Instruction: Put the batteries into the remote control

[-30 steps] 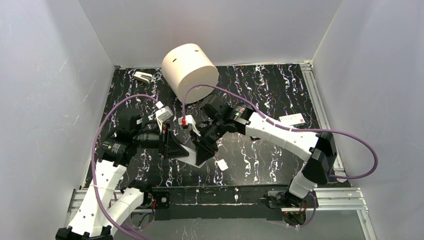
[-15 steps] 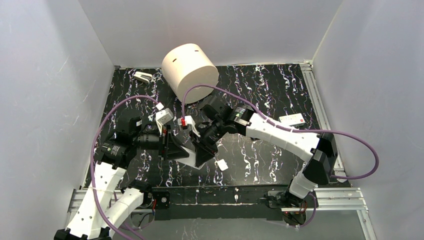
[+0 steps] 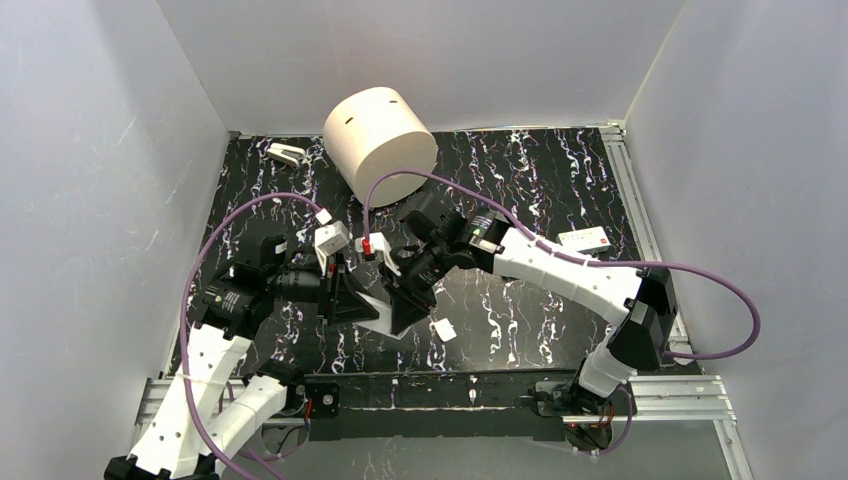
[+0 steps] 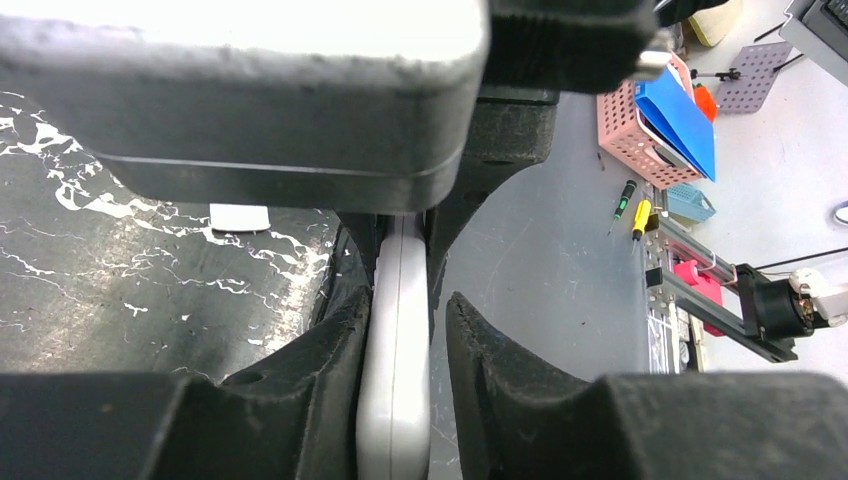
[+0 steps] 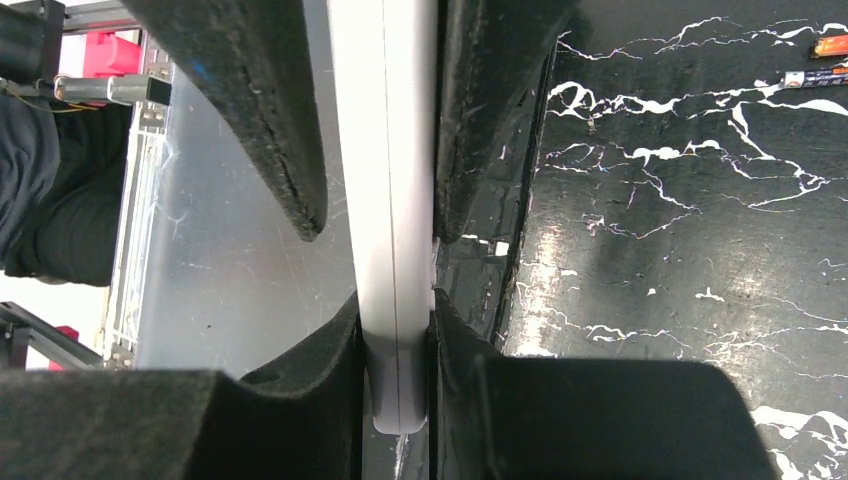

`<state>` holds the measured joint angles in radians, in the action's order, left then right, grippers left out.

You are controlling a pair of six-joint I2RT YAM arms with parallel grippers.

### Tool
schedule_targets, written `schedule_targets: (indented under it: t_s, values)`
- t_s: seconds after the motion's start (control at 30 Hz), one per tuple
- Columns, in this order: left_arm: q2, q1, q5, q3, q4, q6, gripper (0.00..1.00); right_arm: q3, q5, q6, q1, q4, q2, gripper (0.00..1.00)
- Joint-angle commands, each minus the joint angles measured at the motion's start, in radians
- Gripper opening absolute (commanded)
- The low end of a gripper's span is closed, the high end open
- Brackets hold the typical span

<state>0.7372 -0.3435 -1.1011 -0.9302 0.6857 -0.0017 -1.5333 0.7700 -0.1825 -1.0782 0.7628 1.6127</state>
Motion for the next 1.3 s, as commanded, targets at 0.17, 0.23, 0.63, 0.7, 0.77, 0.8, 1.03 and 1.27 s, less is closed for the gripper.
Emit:
schedule_targets:
  t_s: [0.17,0.23,0.63,0.7,0.77,0.8,1.03,1.27]
  values:
    - [-0.003,-0.063,-0.092,-0.058,0.173,0.091,0.17,-0.051,-0.077,-0.009,0.026,-0.073,-0.035,0.01]
    - [-0.003,-0.082,-0.079,-0.072,0.206,0.124,0.12,-0.047,-0.081,-0.001,0.029,-0.086,-0.043,0.01]
    - [0.004,-0.111,0.226,-0.123,0.198,0.114,0.0,0.145,-0.256,0.17,0.046,-0.315,-0.193,0.81]
    - [-0.001,-0.111,0.301,-0.115,0.162,0.076,0.0,0.218,-0.329,0.248,0.048,-0.425,-0.245,0.85]
    - [-0.007,-0.111,0.416,-0.095,0.111,0.018,0.0,0.288,-0.441,0.332,0.048,-0.509,-0.29,0.86]
    - [-0.01,-0.111,0.483,-0.088,0.088,-0.008,0.0,0.316,-0.515,0.381,0.049,-0.543,-0.309,0.86]
    - [-0.004,-0.111,1.053,-0.084,0.043,-0.189,0.0,0.384,-0.959,0.71,0.048,-0.608,-0.262,0.8]
    - [-0.056,-0.111,1.529,-0.118,0.162,-0.317,0.0,0.232,-1.103,0.915,-0.036,-0.548,0.044,0.68]
